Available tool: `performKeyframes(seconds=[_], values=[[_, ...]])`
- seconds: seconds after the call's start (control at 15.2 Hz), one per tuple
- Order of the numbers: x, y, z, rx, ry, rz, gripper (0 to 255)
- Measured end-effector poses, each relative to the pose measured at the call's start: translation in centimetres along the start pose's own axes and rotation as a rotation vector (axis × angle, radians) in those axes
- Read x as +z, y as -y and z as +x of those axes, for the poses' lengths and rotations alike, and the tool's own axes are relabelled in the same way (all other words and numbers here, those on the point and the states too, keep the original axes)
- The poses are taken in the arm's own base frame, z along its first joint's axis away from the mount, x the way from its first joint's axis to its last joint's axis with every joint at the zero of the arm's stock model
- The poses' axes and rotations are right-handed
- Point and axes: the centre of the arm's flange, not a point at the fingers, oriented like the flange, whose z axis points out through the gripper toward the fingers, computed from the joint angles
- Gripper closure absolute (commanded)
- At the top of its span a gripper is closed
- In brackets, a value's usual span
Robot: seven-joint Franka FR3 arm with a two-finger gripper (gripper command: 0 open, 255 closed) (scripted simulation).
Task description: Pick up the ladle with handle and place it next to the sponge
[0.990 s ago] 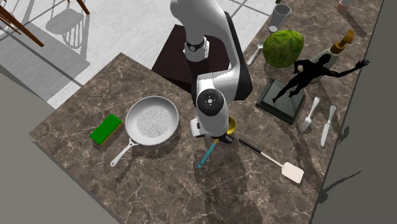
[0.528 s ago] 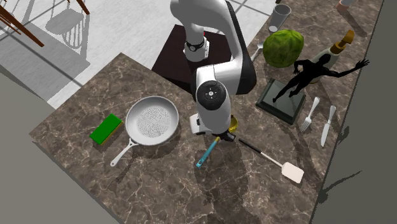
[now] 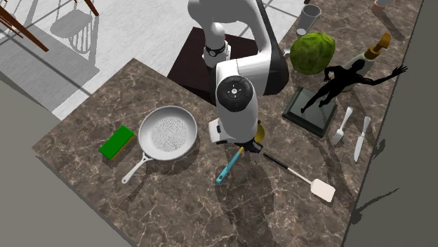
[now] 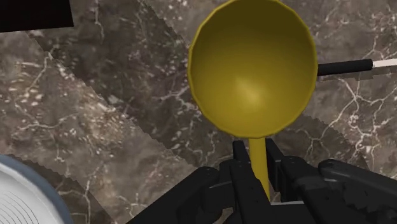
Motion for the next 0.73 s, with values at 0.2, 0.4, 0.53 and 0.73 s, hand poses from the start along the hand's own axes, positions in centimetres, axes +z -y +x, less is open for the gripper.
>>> performKeyframes(seconds=[0.2,0.4,0.53,0.73], values=[[-1.7,0.3,-0.1,0.0,0.0,0.0,255],[-2.6,-1.4,-0.3,0.0,0.0,0.0,255],[-3.1,-3.6,-0.4,0.001,0.0,0.0,255],[-3.8,-7.5,0.1,0.001,0.0,-0.001,255]])
